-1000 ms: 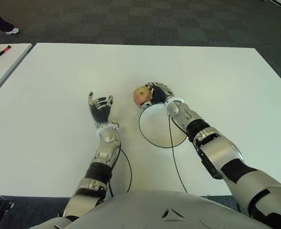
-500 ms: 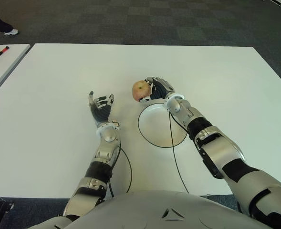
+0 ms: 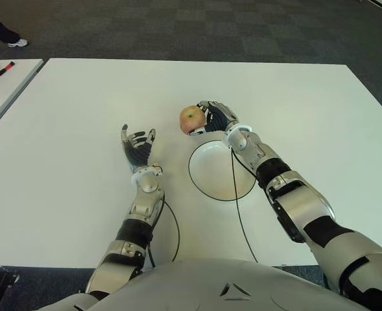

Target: Put the apples into the plate.

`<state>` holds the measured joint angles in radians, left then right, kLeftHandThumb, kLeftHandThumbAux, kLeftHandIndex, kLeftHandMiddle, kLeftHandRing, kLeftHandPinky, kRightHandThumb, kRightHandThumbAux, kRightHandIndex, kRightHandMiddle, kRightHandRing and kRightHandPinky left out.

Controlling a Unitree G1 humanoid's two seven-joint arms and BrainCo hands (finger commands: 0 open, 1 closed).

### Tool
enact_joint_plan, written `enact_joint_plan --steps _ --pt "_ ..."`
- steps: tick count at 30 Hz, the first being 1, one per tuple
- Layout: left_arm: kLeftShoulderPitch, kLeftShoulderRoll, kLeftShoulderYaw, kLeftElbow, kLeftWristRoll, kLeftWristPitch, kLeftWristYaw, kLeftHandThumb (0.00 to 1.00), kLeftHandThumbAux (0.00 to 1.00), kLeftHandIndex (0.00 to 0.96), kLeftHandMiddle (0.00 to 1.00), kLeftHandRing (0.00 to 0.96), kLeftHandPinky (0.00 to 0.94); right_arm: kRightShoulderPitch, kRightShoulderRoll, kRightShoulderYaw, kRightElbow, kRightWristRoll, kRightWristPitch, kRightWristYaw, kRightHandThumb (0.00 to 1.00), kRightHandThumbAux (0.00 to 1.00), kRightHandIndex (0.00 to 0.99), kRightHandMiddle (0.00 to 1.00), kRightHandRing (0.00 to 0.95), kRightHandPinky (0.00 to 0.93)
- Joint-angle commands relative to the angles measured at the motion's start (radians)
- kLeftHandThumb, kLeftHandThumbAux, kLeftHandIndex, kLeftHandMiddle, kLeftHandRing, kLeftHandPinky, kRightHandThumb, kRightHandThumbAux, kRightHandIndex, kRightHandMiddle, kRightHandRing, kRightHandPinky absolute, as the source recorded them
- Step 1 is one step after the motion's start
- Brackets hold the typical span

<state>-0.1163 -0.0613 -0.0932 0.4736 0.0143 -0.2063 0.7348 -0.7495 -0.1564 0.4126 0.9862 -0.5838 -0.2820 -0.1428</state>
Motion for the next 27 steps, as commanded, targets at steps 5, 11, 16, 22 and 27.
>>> enact_joint_plan --steps 5,11,16,22,27 --pt "-0.021 -0.155 0.005 0.018 -0.012 -0.008 0.003 0.145 0.683 0.113 0.4 0.45 0.451 0.013 -0.007 -0.017 -0.018 0.023 0.006 0.008 0.942 0.666 0.363 0.468 0.563 0.664" --pt "-0.025 -0.153 0.008 0.029 -0.017 -0.017 0.001 0.152 0.682 0.117 0.401 0.451 0.45 0.017 -0.011 -0.018 -0.026 0.021 0.002 0.0 0.942 0.666 0.363 0.471 0.563 0.663" --pt "-0.026 -0.15 0.01 0.033 -0.017 -0.018 0.002 0.155 0.684 0.117 0.4 0.449 0.445 0.024 -0.015 -0.019 -0.043 0.019 0.0 -0.007 0.942 0.666 0.364 0.472 0.562 0.656" --pt "-0.022 -0.143 0.01 0.029 -0.015 -0.01 -0.003 0.162 0.688 0.111 0.395 0.446 0.445 0.037 -0.026 -0.023 -0.069 0.022 -0.006 -0.009 0.942 0.665 0.366 0.471 0.558 0.649" --pt "-0.017 -0.131 0.007 0.025 -0.011 -0.005 -0.015 0.165 0.682 0.104 0.384 0.437 0.448 0.063 -0.045 -0.033 -0.129 0.028 -0.005 0.005 0.943 0.664 0.373 0.468 0.558 0.651"
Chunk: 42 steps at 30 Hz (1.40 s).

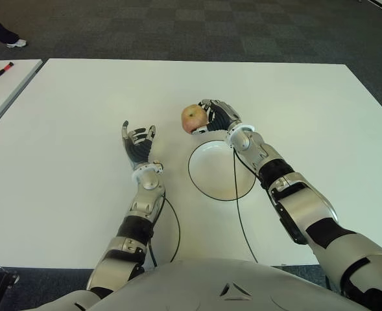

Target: Put the apples into the plate.

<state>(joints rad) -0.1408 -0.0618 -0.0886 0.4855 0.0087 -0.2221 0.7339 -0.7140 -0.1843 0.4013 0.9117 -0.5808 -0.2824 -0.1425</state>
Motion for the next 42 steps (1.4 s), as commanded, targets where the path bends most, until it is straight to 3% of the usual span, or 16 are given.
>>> enact_joint_plan --steps 1,20,42 --pt "0.009 -0.127 0.002 0.012 -0.005 0.012 -0.017 0.165 0.68 0.104 0.382 0.436 0.449 0.032 -0.018 -0.022 -0.065 0.025 -0.001 0.007 0.943 0.664 0.373 0.468 0.558 0.651" --pt "0.023 -0.099 0.018 0.021 0.001 -0.006 -0.065 0.155 0.635 0.102 0.374 0.438 0.461 0.211 -0.092 -0.054 -0.384 0.024 0.068 0.088 0.944 0.663 0.372 0.473 0.562 0.666" --pt "0.007 -0.086 0.05 0.055 0.001 -0.041 -0.102 0.179 0.652 0.098 0.386 0.444 0.464 0.341 -0.159 -0.094 -0.502 0.046 0.052 0.122 0.946 0.662 0.382 0.465 0.56 0.669"
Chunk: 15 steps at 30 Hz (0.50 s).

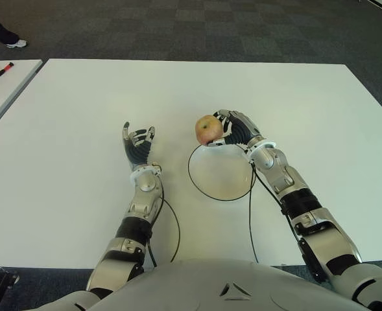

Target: Put the apples into the plate.

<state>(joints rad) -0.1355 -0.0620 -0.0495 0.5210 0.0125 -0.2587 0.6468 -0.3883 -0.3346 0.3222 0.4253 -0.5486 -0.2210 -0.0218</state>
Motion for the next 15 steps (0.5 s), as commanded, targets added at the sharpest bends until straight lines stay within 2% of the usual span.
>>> enact_joint_plan --steps 1,15 --pt "0.002 -0.086 0.012 0.02 -0.003 -0.005 -0.015 0.178 0.652 0.099 0.385 0.444 0.463 0.017 -0.009 -0.015 -0.016 0.013 -0.009 0.001 0.946 0.662 0.383 0.465 0.56 0.668" --pt "-0.007 -0.077 0.044 0.039 -0.025 -0.024 -0.056 0.194 0.672 0.107 0.374 0.444 0.467 0.033 0.005 -0.005 -0.058 -0.021 0.019 -0.008 0.944 0.663 0.375 0.467 0.559 0.651"
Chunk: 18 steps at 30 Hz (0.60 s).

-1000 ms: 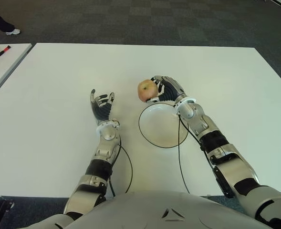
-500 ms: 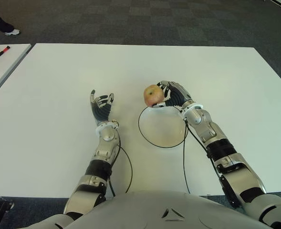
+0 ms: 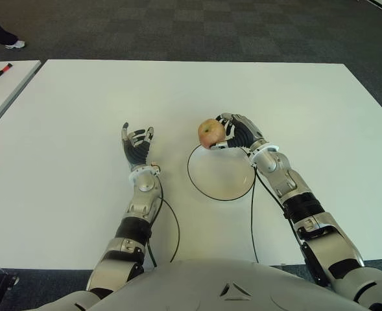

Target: Put the apples into the plate.

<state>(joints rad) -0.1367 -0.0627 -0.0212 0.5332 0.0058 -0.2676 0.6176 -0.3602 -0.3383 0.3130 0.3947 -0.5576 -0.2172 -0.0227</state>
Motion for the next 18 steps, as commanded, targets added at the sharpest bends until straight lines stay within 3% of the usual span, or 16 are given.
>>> enact_joint_plan --steps 1,18 --pt "-0.007 -0.076 0.019 0.03 -0.021 -0.02 -0.033 0.201 0.679 0.105 0.375 0.445 0.467 0.006 0.007 0.005 -0.033 -0.015 0.018 -0.003 0.943 0.663 0.375 0.467 0.558 0.649" --pt "-0.028 -0.071 0.059 0.073 -0.038 -0.072 -0.086 0.253 0.749 0.11 0.393 0.455 0.471 0.025 -0.061 0.005 -0.106 -0.056 0.036 0.038 0.943 0.665 0.367 0.474 0.562 0.664"
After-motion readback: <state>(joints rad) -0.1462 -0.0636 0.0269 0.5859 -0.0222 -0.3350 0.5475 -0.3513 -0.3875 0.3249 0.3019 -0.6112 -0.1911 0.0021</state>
